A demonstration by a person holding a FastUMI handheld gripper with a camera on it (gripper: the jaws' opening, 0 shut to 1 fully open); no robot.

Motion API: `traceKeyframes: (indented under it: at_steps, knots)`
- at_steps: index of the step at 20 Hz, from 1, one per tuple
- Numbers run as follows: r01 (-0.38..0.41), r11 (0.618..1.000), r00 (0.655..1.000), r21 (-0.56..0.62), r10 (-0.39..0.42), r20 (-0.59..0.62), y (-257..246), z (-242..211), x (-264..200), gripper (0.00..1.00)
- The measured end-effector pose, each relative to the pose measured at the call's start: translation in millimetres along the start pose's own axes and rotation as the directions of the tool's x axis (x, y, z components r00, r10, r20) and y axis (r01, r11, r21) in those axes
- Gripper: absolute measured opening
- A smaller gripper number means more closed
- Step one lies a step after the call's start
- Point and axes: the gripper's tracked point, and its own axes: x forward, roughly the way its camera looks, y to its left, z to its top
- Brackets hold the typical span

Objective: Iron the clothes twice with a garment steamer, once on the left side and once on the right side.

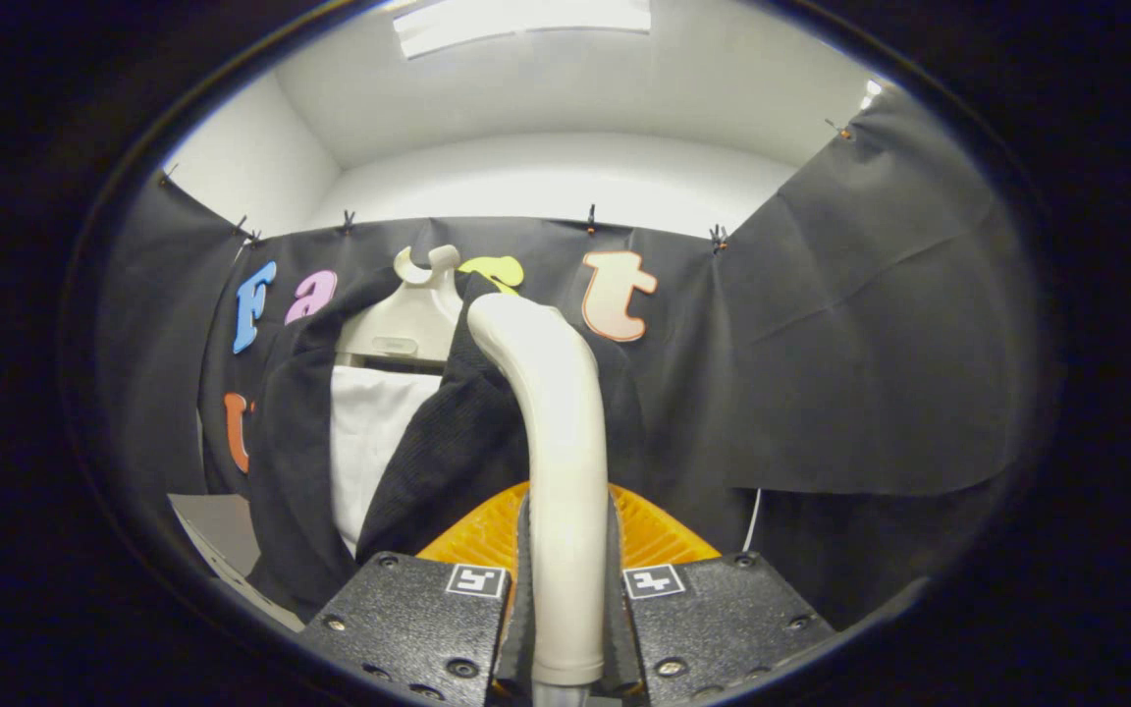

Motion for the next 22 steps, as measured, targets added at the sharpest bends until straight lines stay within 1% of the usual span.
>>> traceKeyframes:
  at_steps: [2, 6, 11, 13, 18, 22]
  knots:
    - [0.000, 1.000, 1.000, -0.023, 0.000, -0.001, 1, -5, -2, 0.30]
    - [-0.023, 0.999, 1.000, -0.031, 0.022, -0.012, 1, -14, -8, 0.30]
    - [-0.060, 0.997, 0.998, -0.037, 0.059, -0.039, 6, -27, -29, 0.30]
    - [-0.062, 0.997, 0.997, -0.055, 0.060, -0.047, 4, -33, -36, 0.31]
    - [-0.071, 0.996, 0.993, -0.050, 0.066, -0.102, 9, -60, -55, 0.30]
    - [-0.043, 0.996, 0.989, -0.077, 0.032, -0.146, 10, -80, -68, 0.30]
